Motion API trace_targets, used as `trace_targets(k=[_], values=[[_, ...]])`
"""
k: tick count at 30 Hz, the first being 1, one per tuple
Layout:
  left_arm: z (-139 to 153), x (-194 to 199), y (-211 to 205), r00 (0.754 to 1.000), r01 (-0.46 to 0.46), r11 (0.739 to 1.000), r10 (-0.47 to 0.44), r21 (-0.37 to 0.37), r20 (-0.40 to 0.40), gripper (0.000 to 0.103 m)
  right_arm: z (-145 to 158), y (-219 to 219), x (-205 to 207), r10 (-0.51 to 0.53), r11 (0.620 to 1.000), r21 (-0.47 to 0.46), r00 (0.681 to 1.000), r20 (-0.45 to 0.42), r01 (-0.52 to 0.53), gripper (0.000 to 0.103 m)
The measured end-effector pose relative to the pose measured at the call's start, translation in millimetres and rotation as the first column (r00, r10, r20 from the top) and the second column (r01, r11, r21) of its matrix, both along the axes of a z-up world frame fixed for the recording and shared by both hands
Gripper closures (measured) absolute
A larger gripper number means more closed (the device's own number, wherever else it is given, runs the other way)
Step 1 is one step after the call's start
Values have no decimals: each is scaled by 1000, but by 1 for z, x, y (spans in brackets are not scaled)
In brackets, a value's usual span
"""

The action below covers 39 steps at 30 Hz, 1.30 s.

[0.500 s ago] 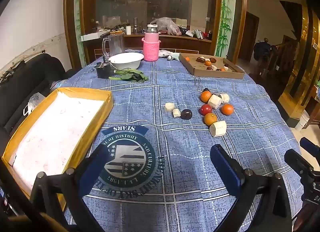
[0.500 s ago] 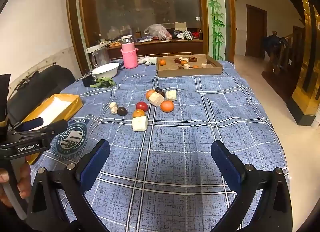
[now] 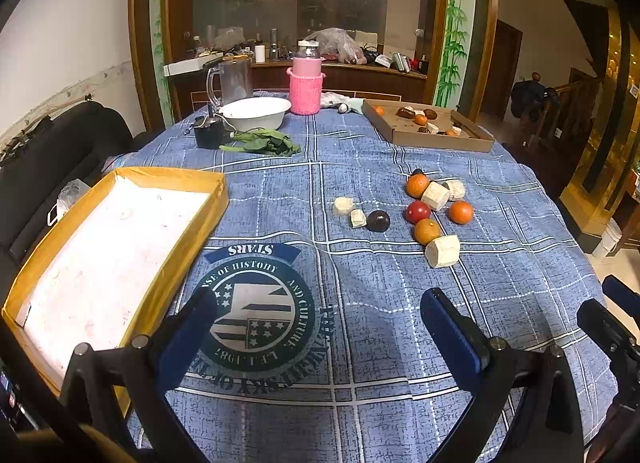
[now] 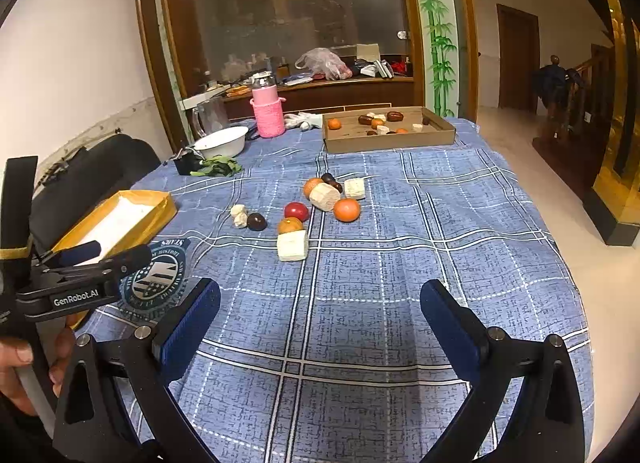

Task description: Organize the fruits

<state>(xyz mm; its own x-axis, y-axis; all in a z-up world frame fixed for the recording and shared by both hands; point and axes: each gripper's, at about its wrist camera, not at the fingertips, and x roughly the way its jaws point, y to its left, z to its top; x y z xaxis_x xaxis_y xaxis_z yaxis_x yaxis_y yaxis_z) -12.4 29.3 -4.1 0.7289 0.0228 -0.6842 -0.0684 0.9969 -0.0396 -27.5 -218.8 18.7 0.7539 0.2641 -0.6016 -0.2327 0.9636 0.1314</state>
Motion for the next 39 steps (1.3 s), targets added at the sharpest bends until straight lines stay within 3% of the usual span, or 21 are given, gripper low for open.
trace_targets(k=[13, 39], values=[[-1, 1, 0, 1000, -3, 1000, 3, 2, -9, 0, -3, 1, 0, 3, 999, 37, 999, -37, -1, 4], [-14, 4, 14, 999, -37, 999, 37, 9, -35, 0, -10, 6, 0, 3, 1000, 0, 999, -38, -3, 7]])
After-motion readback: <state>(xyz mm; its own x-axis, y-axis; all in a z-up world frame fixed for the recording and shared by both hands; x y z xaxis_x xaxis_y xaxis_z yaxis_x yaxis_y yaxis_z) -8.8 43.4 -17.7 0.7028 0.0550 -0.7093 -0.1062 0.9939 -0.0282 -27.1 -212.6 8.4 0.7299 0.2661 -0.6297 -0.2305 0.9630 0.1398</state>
